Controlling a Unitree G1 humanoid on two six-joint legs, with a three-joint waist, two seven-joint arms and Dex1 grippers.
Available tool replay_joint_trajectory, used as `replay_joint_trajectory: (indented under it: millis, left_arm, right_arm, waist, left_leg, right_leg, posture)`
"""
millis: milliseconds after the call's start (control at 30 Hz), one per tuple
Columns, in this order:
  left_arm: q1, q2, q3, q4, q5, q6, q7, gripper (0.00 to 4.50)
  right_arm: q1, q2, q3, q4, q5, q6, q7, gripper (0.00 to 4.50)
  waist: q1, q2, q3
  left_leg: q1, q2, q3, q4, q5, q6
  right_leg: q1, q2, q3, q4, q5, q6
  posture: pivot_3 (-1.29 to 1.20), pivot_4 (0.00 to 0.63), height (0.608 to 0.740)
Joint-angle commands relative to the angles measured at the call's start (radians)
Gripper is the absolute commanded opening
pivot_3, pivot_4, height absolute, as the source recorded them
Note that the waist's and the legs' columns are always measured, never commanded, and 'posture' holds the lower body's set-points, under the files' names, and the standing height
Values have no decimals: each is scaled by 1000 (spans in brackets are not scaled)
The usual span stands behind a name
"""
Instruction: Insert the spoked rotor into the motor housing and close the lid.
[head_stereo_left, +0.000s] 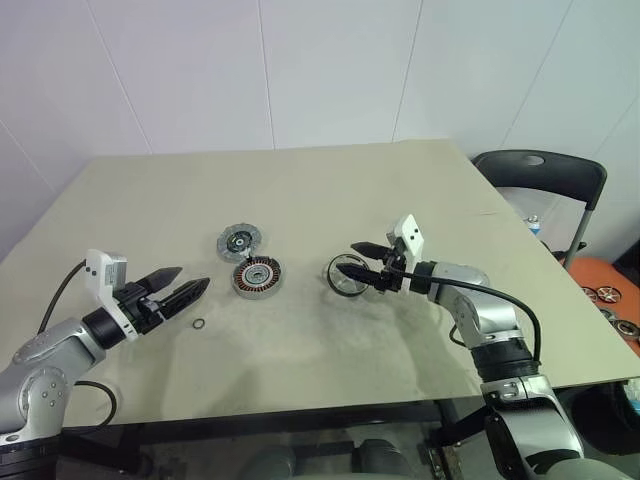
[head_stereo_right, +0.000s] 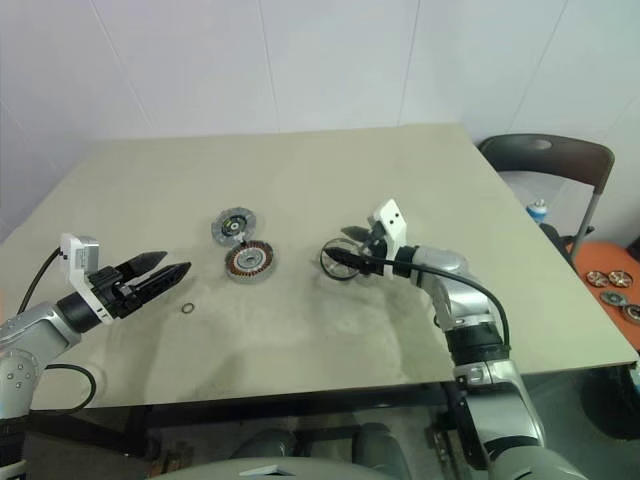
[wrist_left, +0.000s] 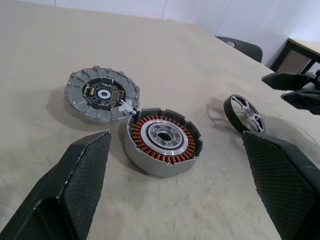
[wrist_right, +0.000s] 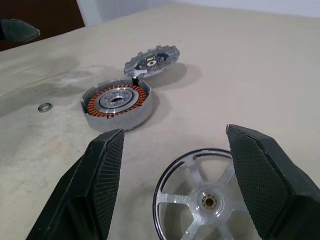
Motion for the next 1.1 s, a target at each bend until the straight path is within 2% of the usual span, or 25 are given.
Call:
replay_joint_trajectory:
  millis: [33,733,1100]
  left_arm:
    - [-16,1,5,-33,-4,-15,-1,4473]
    - [-15,2,20,-24,-5,-12,19,4473]
    - [102,-55,-16,-88,73,-106,35,4473]
  right_arm:
    - [-12,-12,-20,-13,15,-8,0,3431]
    - [-49,4,2,7,6,-9,-5,3431]
    - [-16,22,38,-29,7,7,-1,3431]
  waist:
    - [0,0,0]
    - [0,0,0]
    - [1,1,0]
  left_leg:
    - [0,0,0,0,0,0]
    - [0,0,0,0,0,0]
    - [0,0,0,-1,-1,1]
  right_leg:
    - [0,0,0,0,0,0]
    - [0,0,0,0,0,0]
    - [0,0,0,-1,0,0]
  posture:
    - [0,0,740]
    - [0,0,740]
    - [0,0,740]
